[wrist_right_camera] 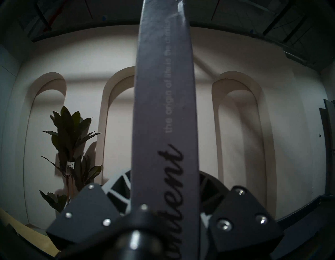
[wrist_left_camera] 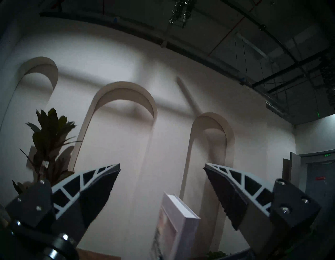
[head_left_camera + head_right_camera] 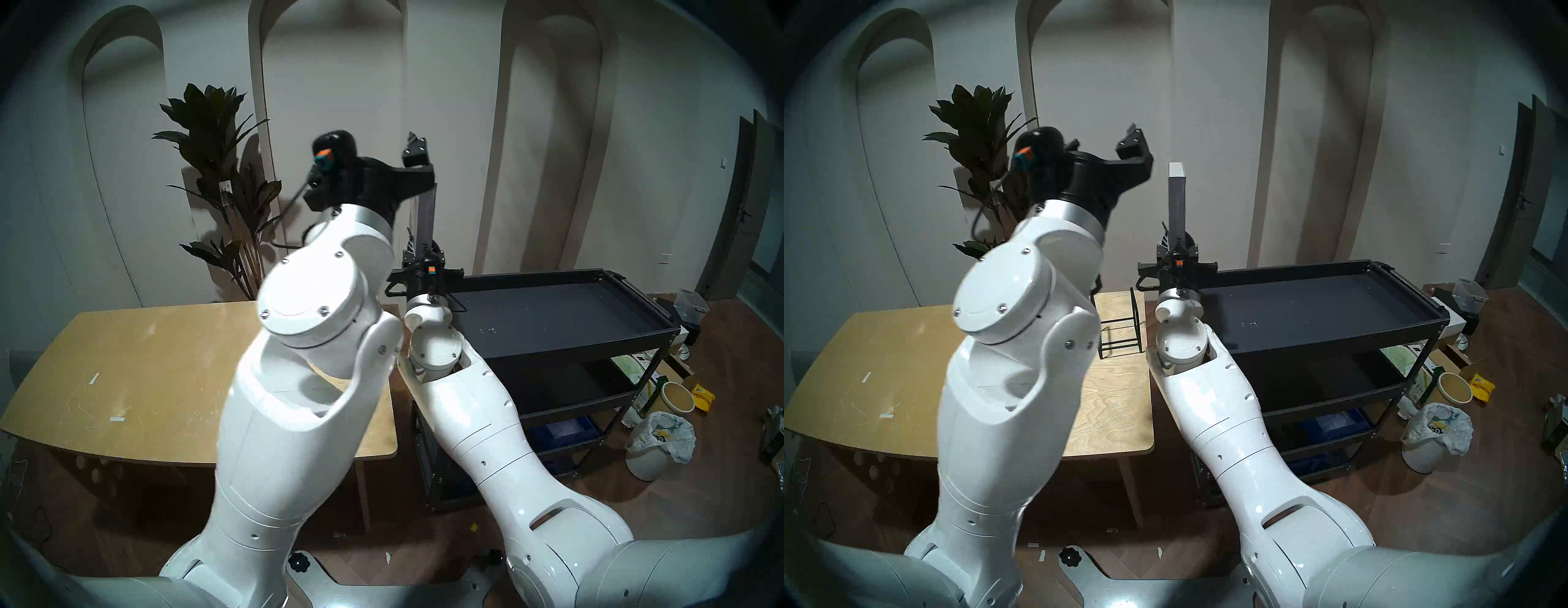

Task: Transfer books between table and cart

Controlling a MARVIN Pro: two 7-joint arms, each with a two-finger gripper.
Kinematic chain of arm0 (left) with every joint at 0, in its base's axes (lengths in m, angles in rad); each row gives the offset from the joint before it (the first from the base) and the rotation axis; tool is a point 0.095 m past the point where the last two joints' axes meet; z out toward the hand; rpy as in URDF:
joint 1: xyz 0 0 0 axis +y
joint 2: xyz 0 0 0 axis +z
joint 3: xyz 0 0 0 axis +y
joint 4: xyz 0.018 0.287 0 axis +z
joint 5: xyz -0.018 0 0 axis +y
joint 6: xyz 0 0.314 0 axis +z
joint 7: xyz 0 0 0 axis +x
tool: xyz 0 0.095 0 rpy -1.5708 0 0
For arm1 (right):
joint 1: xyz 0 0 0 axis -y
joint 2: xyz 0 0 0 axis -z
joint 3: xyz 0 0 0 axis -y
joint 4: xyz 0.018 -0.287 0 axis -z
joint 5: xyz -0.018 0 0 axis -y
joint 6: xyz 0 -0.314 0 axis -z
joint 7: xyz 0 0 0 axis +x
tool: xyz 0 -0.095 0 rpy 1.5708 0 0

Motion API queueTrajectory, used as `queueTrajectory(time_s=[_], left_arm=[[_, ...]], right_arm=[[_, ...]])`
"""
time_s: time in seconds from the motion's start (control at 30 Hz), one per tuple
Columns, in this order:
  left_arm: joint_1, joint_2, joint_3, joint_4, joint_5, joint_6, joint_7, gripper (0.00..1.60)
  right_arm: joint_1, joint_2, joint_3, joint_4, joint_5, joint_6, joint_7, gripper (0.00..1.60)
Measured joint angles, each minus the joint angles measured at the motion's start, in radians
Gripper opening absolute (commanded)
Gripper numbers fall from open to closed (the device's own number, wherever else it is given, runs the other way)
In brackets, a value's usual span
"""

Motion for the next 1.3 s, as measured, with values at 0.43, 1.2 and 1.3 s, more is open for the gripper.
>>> queueTrajectory(time_s=[0.43,1.2,1.3], left_arm=[[0.042,0.139,-0.199,0.117,-0.041,-0.002,-0.084,1.6],[0.095,0.259,-0.22,0.521,0.063,-0.191,-0.161,1.6],[0.093,0.263,-0.22,0.551,0.073,-0.221,-0.166,1.6]], right_arm=[[0.037,0.043,0.117,-0.051,0.095,0.12,0.038,0.0],[0.062,0.223,0.162,-0.063,0.26,0.42,0.353,0.0],[0.064,0.251,0.154,-0.028,0.265,0.395,0.408,0.0]])
